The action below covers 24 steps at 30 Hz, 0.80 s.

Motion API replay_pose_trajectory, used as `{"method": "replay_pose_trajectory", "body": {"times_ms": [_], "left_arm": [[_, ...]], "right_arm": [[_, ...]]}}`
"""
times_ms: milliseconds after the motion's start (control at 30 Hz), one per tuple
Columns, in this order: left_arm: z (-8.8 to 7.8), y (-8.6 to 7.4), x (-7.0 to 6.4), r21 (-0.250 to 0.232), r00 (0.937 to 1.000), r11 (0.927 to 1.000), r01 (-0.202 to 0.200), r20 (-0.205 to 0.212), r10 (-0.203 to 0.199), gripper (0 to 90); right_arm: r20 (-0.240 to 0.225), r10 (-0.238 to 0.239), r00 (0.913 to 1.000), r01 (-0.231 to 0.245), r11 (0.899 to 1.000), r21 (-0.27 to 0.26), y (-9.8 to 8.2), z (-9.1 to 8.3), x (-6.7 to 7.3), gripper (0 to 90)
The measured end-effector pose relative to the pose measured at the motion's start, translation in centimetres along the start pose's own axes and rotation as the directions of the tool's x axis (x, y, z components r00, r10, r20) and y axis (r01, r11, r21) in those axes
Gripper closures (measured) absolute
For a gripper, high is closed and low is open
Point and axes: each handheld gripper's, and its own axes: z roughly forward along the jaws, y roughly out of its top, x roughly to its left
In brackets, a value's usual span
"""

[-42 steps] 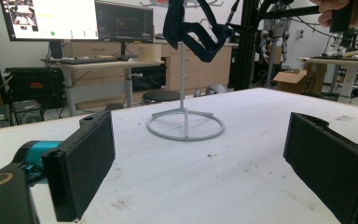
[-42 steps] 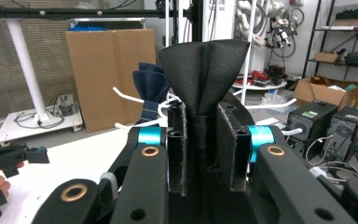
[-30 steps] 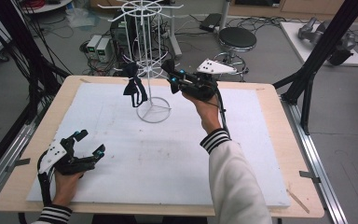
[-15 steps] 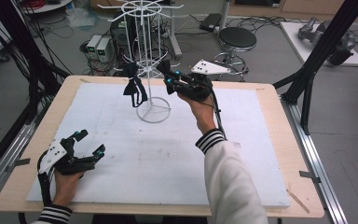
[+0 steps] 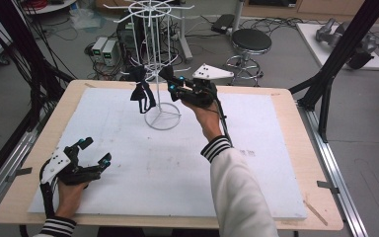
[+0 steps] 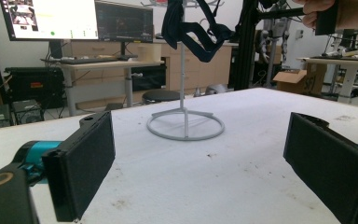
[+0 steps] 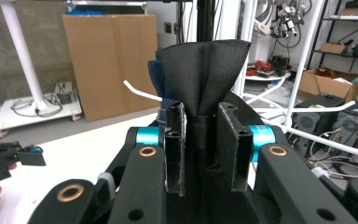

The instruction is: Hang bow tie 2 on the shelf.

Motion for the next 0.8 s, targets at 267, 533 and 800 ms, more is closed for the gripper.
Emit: {"method": "replay_pose_trajectory", "body": {"times_ms": [267, 533, 800], "left_arm": [[0.00, 0.00, 0.00, 0.000, 1.0000, 1.0000, 0.000, -0.001, 0.000, 9.3], [0.00, 0.00, -0.03, 0.001, 1.0000, 1.0000, -0.001, 0.000, 0.001, 9.3], [-0.01, 0.00, 0.02, 0.000, 1.0000, 1.0000, 0.000, 0.000, 0.000, 9.3]], "right_arm": [[0.008, -0.023, 0.9997, 0.023, 1.000, 0.015, 0.14, -0.02, 0.17, 67.7], [0.082, -0.063, 0.9946, 0.060, 0.998, 0.031, 0.50, 0.07, 0.68, 30.4], [0.112, -0.067, 0.9914, 0.063, 0.997, 0.034, 0.72, -0.06, 0.74, 10.8]]}}
